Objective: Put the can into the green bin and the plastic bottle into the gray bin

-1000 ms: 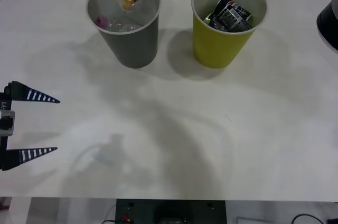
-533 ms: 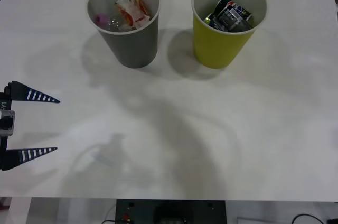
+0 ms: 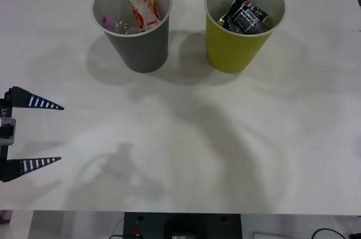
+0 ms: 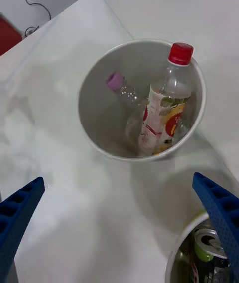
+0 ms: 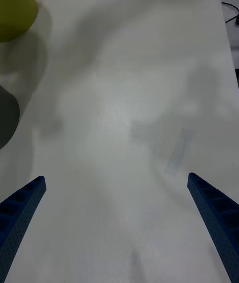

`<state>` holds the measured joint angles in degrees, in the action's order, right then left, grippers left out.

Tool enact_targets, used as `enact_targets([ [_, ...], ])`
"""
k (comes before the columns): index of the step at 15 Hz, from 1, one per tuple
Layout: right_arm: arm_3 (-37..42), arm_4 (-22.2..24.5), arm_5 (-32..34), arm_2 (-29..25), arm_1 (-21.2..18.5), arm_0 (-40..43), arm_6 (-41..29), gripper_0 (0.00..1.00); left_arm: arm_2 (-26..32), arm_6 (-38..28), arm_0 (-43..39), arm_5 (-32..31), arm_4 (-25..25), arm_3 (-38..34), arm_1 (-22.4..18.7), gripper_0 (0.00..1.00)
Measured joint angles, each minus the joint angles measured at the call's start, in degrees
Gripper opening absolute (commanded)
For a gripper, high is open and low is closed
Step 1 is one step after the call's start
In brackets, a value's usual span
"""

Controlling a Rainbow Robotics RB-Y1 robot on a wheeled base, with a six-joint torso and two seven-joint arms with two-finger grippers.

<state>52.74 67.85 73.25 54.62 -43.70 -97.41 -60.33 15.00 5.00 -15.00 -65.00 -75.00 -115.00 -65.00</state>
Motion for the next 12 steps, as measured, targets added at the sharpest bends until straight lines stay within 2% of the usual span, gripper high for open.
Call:
enact_targets([
  [4,8.5,-1.5,2.6,-6.2,-7.7,6.7,2.4,1.00,0.0,0.0,0.0,0.0,0.0,0.0,0.0,0.98],
  [9,26.8,-0.9,2.7,-16.4,-17.5,20.8,4.4,1.00,0.0,0.0,0.0,0.0,0.0,0.0,0.0,0.98],
  [12,33.8,-1.4,2.7,-23.4,-21.0,31.0,11.0,1.00,0.0,0.0,0.0,0.0,0.0,0.0,0.0,0.98],
])
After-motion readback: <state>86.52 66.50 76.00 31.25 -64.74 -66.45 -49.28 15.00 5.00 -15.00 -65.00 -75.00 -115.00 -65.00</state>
